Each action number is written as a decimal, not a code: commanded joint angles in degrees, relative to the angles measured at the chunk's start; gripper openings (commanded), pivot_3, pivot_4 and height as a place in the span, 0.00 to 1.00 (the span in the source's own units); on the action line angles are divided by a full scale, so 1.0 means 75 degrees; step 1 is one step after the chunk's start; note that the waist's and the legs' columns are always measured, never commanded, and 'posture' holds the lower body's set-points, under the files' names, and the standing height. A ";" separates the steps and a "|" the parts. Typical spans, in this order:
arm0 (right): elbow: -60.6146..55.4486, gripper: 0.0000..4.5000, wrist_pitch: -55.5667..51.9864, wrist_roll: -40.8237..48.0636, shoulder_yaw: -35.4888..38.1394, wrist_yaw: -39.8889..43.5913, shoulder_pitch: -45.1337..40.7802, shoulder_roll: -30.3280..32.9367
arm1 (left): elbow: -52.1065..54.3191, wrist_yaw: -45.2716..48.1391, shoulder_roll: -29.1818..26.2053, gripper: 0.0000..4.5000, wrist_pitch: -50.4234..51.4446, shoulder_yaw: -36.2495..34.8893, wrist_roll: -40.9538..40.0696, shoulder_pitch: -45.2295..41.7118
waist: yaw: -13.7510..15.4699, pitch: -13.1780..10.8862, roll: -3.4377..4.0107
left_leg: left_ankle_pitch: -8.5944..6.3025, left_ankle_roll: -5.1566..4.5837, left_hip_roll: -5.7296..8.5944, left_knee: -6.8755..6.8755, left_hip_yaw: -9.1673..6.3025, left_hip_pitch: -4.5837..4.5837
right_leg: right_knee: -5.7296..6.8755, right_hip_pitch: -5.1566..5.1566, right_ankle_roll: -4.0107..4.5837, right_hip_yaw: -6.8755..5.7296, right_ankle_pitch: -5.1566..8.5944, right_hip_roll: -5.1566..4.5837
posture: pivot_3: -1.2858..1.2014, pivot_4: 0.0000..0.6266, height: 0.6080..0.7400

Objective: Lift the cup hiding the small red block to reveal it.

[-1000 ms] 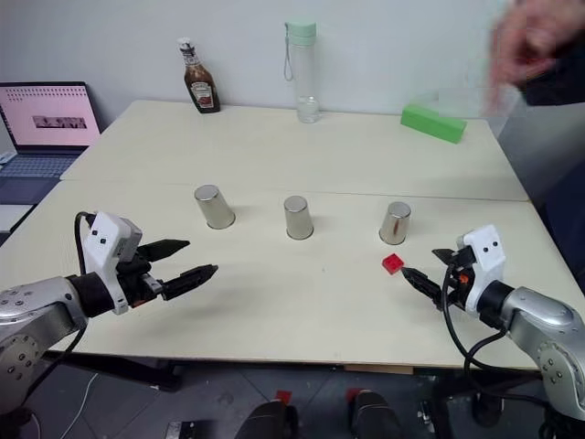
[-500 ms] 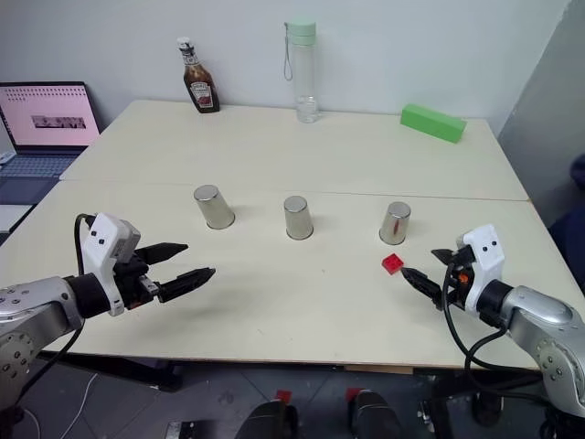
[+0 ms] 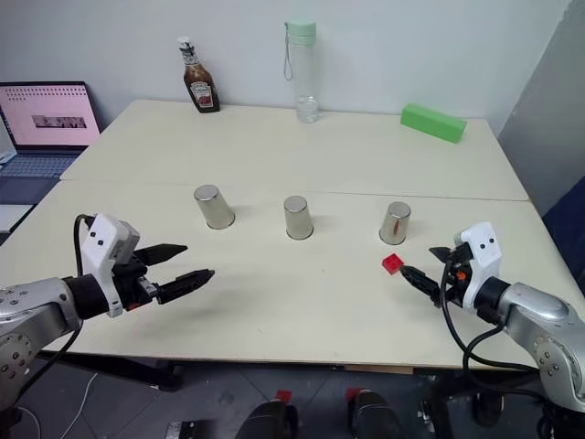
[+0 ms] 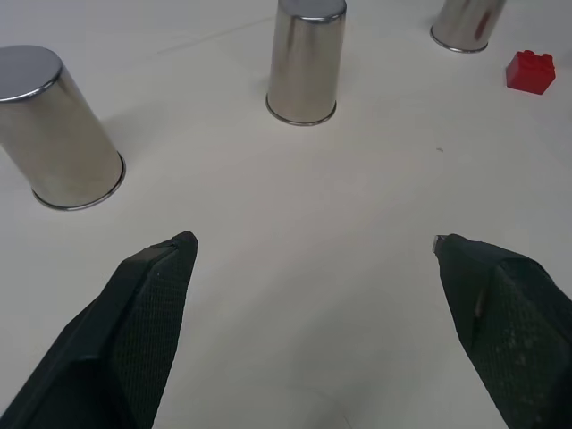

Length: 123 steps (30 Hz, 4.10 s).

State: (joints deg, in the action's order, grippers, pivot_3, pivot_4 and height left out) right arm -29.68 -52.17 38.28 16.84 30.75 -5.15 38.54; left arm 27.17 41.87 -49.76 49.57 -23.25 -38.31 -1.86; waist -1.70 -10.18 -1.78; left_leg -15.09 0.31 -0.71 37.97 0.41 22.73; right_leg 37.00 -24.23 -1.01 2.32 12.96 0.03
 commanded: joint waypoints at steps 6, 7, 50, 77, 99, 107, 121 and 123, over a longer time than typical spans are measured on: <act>-0.0115 0.99 0.0207 0.0037 0.0075 -0.0046 -0.0103 0.0012 | -0.0007 0.0085 -0.0128 1.00 -0.0279 -0.0177 0.0060 -0.0061 | 0.0000 0.0000 0.0000 | 0.0000 0.0000 0.0000 0.0000 -0.0001 0.0000 | 0.0001 0.0000 0.0000 -0.0001 0.0000 0.0000 | 0.52 0.24 1.00; -0.0120 0.99 0.0202 0.0046 0.0083 -0.0061 -0.0109 0.0006 | -0.0020 0.0097 -0.0136 1.00 -0.0288 -0.0182 0.0053 -0.0060 | 0.0001 0.0000 0.0000 | 0.0000 0.0000 0.0000 0.0000 -0.0001 0.0000 | 0.0001 0.0000 -0.0001 -0.0001 -0.0001 0.0000 | 0.52 0.24 1.00; -0.0045 0.99 0.0259 0.0002 0.0030 -0.0243 -0.0276 -0.0109 | -0.0160 0.0235 -0.0199 1.00 -0.0388 -0.0062 0.0131 -0.0170 | 0.0000 0.0000 0.0000 | 0.0000 0.0000 0.0000 0.0001 0.0002 -0.0002 | 0.0006 0.0001 -0.0013 0.0001 -0.0008 0.0001 | 0.52 0.24 1.00; 0.0142 0.99 0.0312 -0.0038 -0.0055 -0.0267 -0.0470 -0.0111 | -0.0145 0.0142 -0.0190 1.00 -0.0404 -0.0088 0.0167 -0.0174 | 0.0000 0.0000 0.0000 | 0.0000 0.0000 0.0000 0.0001 0.0002 -0.0003 | 0.0008 0.0001 -0.0015 0.0001 -0.0009 0.0001 | 0.52 0.24 1.00; -0.0014 0.99 0.0326 -0.0027 -0.0062 -0.0307 -0.0355 -0.0165 | -0.0364 0.0083 -0.0109 1.00 -0.0661 0.0180 0.0296 -0.0518 | 0.0001 0.0001 0.0000 | 0.0000 0.0000 0.0001 0.0003 0.0004 -0.0004 | 0.0009 0.0003 -0.0023 0.0002 -0.0014 0.0001 | 0.52 0.24 1.00; -0.0078 0.99 0.0319 0.0014 -0.0033 -0.0319 -0.0260 -0.0187 | -0.0445 0.0171 -0.0196 1.00 -0.0676 0.0256 0.0278 -0.0626 | 0.0001 0.0001 0.0000 | 0.0000 0.0000 0.0000 0.0003 0.0003 -0.0005 | 0.0010 0.0003 -0.0026 0.0001 -0.0016 0.0001 | 0.52 0.24 1.00; 0.0012 0.99 0.0363 -0.0009 -0.0158 -0.0304 -0.0377 -0.0228 | -0.0419 0.0096 -0.0085 1.00 -0.0767 0.0246 0.0337 -0.0647 | 0.0001 0.0001 0.0000 | 0.0000 0.0000 0.0000 0.0003 0.0003 -0.0006 | 0.0011 0.0003 -0.0027 0.0001 -0.0017 0.0002 | 0.52 0.24 1.00; -0.0074 0.99 0.0290 0.0101 -0.0201 -0.0287 -0.0419 -0.0262 | -0.0428 -0.0132 0.0216 1.00 -0.0947 0.0520 0.0454 -0.0817 | 0.0001 0.0001 0.0000 | 0.0000 0.0000 0.0000 0.0003 0.0003 -0.0006 | 0.0011 0.0004 -0.0027 0.0001 -0.0017 0.0002 | 0.52 0.24 1.00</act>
State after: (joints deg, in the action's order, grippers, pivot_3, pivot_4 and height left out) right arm -28.14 -50.43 37.71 15.31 28.48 -7.43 36.99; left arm 22.86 42.63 -49.88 45.27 -20.44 -36.13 -6.07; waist -1.69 -10.17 -1.78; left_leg -15.09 0.30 -0.71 37.99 0.43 22.68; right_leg 37.08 -24.20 -1.22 2.33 12.83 0.05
